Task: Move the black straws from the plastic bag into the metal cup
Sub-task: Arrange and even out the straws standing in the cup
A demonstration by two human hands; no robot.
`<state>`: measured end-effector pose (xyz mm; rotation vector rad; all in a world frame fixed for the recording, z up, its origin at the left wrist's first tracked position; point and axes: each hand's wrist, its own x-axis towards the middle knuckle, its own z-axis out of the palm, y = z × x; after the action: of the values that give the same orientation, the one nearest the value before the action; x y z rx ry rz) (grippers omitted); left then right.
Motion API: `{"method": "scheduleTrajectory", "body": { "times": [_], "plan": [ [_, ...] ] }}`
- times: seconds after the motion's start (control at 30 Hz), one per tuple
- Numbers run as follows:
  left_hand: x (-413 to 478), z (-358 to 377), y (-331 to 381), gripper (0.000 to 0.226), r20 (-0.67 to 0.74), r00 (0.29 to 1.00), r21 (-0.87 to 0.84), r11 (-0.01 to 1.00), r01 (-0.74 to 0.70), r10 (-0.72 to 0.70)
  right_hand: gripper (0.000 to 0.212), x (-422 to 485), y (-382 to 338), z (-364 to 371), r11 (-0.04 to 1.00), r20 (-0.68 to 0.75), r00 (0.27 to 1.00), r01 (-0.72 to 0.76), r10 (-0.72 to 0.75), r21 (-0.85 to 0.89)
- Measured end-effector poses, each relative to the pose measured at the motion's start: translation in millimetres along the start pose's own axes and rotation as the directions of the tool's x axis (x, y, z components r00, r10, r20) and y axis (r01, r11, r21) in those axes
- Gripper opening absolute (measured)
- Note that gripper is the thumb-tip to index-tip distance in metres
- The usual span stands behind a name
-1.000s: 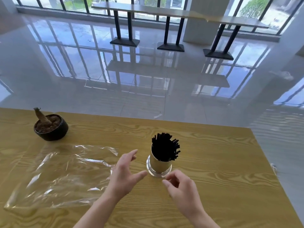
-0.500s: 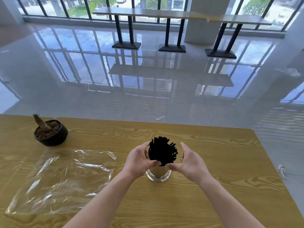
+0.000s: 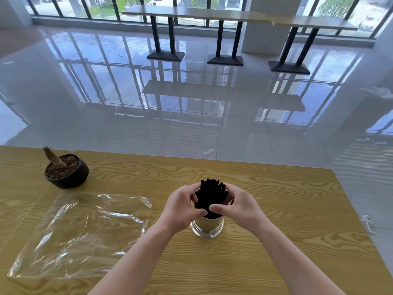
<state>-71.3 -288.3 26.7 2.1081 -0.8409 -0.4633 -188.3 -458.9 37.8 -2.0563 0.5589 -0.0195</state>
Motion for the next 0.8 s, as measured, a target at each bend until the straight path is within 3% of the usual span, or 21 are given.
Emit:
{"method": "scheduleTrajectory", "body": {
  "times": [0.1, 0.17, 0.27, 0.33, 0.53, 0.67, 0.8],
  "plan": [
    [6.8, 0.5, 1.3, 0.094, -0.036, 0.997, 0.029, 0.997, 0.066, -0.065, 0.064, 6.2, 1.6, 0.2, 0.997, 0.045, 0.998, -0.029, 0.032, -0.072],
    [10.9, 0.7, 2.2, 0.107, -0.052, 0.995, 0.019, 0.996, 0.09, -0.089, 0.091, 11.6, -0.8, 1.4, 0.99, -0.016, 0.998, -0.067, 0.065, -0.128],
    [17.2, -1.3, 6.2, 0.105, -0.031, 0.992, 0.055, 0.991, 0.124, -0.122, 0.107, 20.8, -7.1, 2.1, 0.98, -0.041, 0.996, -0.079, 0.073, -0.183],
    [21.5, -3.3, 8.1, 0.093, 0.008, 0.988, 0.072, 0.986, 0.152, -0.153, 0.1, 28.1, -11.6, 1.9, 0.969, -0.007, 0.997, -0.075, 0.076, -0.234],
    [29.5, -8.5, 13.4, 0.029, 0.095, 0.98, 0.029, 0.985, 0.17, -0.172, 0.039, 41.8, -16.8, -0.3, 0.981, 0.026, 0.998, -0.049, 0.055, -0.188],
    [33.3, -12.9, 15.9, 0.011, 0.112, 0.975, 0.013, 0.982, 0.19, -0.19, 0.031, 41.9, -19.9, 1.7, 0.984, 0.036, 0.998, -0.047, 0.055, -0.174],
    [40.9, -20.2, 19.8, 0.013, 0.19, 0.952, -0.03, 0.968, 0.249, -0.24, 0.03, 47.4, -28.7, -1.8, 0.967, 0.07, 0.994, -0.068, 0.088, -0.246]
  ]
}}
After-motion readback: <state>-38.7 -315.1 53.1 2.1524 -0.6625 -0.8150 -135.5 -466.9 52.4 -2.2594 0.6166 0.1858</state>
